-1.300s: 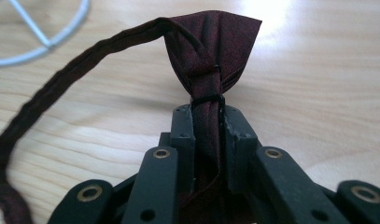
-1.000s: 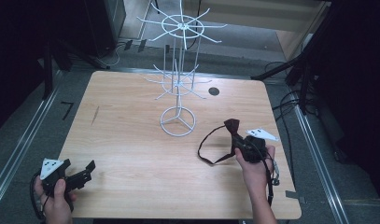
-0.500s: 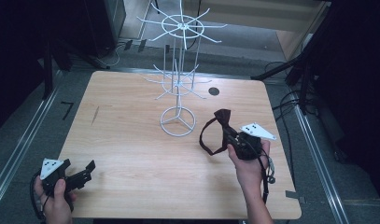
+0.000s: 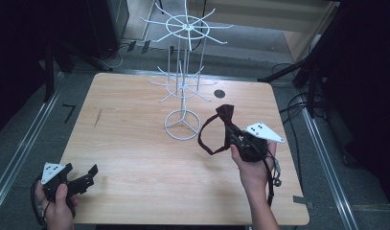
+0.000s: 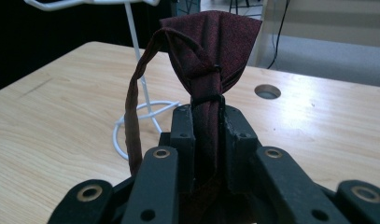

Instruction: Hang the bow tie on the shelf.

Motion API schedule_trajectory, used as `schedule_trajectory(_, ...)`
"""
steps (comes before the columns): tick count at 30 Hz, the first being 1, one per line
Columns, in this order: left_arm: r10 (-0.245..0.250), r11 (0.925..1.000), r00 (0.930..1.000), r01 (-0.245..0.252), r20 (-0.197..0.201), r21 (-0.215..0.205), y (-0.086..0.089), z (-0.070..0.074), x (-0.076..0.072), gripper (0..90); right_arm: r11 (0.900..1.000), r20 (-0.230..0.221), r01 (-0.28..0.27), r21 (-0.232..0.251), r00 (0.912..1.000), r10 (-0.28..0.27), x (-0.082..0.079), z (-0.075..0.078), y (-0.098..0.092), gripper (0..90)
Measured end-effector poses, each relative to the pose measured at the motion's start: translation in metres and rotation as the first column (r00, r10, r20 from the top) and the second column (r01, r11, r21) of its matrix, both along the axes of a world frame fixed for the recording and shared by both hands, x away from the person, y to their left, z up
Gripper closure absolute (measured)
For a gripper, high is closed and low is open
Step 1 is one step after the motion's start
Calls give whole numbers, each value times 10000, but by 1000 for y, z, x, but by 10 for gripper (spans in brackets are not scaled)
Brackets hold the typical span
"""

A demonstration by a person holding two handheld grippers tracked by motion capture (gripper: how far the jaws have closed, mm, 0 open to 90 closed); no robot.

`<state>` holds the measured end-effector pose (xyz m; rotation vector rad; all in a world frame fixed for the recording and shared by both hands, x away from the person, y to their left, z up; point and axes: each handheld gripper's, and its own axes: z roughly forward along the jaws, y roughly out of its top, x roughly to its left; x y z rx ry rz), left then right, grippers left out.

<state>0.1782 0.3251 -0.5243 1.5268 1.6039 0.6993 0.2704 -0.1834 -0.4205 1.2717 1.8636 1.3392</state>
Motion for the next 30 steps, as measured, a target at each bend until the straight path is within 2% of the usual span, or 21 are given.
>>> schedule_trajectory(17, -17, 10000, 10000, 17, 21, -98, 1, 0, 1, 74, 9994, 877, -282, 181, 9958, 265, -4, 26, 10, 780)
schedule_trajectory(30, -7, 9999, 10000, 7, 10, -134, 1, 0, 1, 74, 9993, 1024, -322, 198, 9943, 300, 10, 37, 21, 780)
